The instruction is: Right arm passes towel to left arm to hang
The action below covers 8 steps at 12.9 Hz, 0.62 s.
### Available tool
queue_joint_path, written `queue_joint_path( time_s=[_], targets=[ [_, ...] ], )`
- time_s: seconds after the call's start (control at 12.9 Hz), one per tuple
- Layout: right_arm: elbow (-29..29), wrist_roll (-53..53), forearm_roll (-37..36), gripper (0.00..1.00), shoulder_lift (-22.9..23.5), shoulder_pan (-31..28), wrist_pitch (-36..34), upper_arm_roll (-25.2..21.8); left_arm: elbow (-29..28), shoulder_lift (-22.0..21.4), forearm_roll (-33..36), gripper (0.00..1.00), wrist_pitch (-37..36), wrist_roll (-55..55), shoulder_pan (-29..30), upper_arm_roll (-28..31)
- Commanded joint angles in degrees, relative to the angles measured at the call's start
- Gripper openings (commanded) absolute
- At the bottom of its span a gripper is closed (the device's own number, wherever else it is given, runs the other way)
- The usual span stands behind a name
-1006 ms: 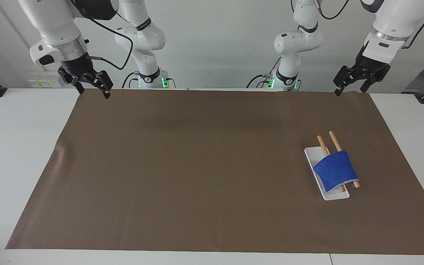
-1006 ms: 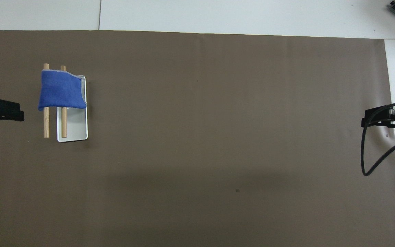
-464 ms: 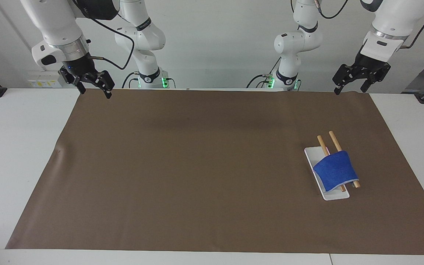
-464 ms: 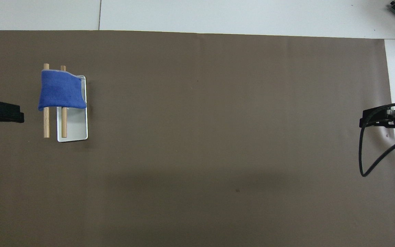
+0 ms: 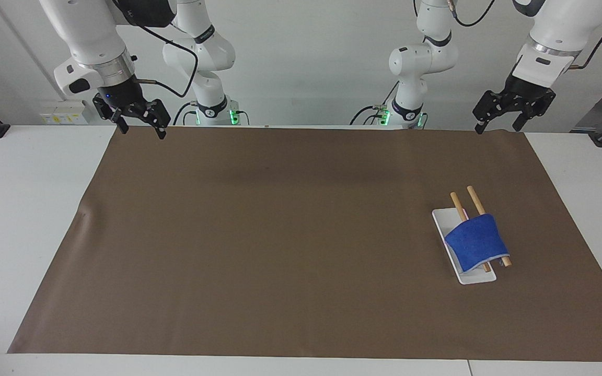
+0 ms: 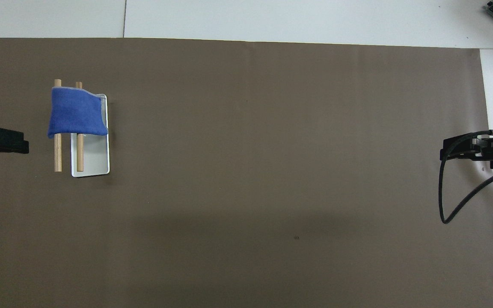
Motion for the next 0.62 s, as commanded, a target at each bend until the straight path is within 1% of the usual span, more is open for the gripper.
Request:
queue_joint_path(
  time_s=[0.0,0.23,0.46,0.54],
  targets=[
    [0.3,-2.1,-0.3,1.00,0.1,0.4,-0.8,-1.2,-2.0,-1.8,-0.3,1.00,0.4,0.9,-1.2,1.2],
    [1.0,-3.7,0.2,1.00,0.4,0.4,-0.7,-1.2,-2.1,-1.8,-0.3,1.00,0.4,0.9,-1.9,1.3],
    [2.0,-3.5,0.4,1.00,0.8,0.4,-0.2,-1.2,-2.2,-1.8,-0.3,1.00,0.4,0.9,-6.2,5.9],
    [1.6,-3.5,0.4,1.00,0.7,0.4,-0.3,-1.2,-2.2,-1.8,-0.2,1.00,0.4,0.9,-6.2,5.9]
  ],
)
